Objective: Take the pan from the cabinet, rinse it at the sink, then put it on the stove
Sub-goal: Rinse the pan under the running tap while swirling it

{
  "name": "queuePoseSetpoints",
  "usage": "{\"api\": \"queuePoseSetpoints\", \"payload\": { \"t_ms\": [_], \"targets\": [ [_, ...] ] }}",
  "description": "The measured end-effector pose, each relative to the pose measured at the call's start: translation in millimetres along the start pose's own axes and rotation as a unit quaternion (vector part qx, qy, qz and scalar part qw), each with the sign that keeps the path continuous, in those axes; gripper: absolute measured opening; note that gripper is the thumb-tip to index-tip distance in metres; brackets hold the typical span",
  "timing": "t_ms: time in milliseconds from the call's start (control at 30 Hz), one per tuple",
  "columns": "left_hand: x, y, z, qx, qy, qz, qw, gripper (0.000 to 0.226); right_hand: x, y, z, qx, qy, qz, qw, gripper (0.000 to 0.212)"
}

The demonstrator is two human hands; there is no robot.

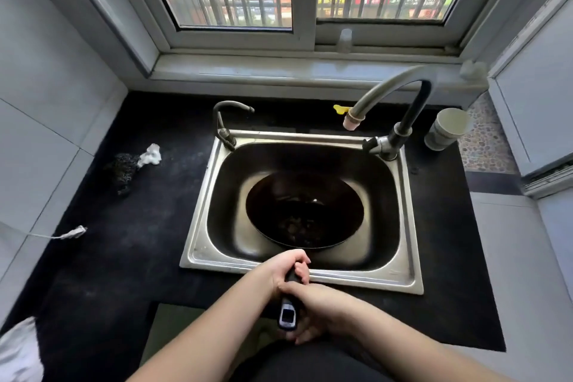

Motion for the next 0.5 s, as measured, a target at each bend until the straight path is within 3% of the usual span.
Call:
{"api": "queuePoseSetpoints", "payload": {
  "t_ms": [100, 167, 267, 367, 500],
  "targets": [
    [-7, -7, -7, -0.032, -0.013, -0.004, 0.999, 0.053, -4, -26, -3, 0.18, 0.001, -0.018, 0.983, 0.068],
    [-6, -8, -12, -0.03, -0.014, -0.016, 0.999, 0.044, -8, -62, -22, 0.249, -0.035, 0.054, 0.966, 0.061],
    [-5, -12, -18, 0.003, -0.015, -0.024, 1.0, 0.034, -3, -138, -67, 0.195, -0.172, 0.247, 0.933, 0.034],
    [-5, -16, -20, -0.002, -0.005, -0.017, 1.0, 0.037, 26, -202, -110, 0.221, -0.269, 0.405, 0.845, 0.016],
    [-2, -24, -28, 0.012, 0.003, -0.015, 1.0, 0.037, 55, -233, -156, 0.153, -0.34, 0.453, 0.81, 0.045]
  ]
}}
Point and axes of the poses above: each hand's wrist, its own x-axis away from the middle knuckle, its own y-axis out of the palm, z = x × y, the point moved 7 cm from there along -x, towards the middle knuckle, and after that the axes turned 3 degrees about -x, right-handed, at the moved point
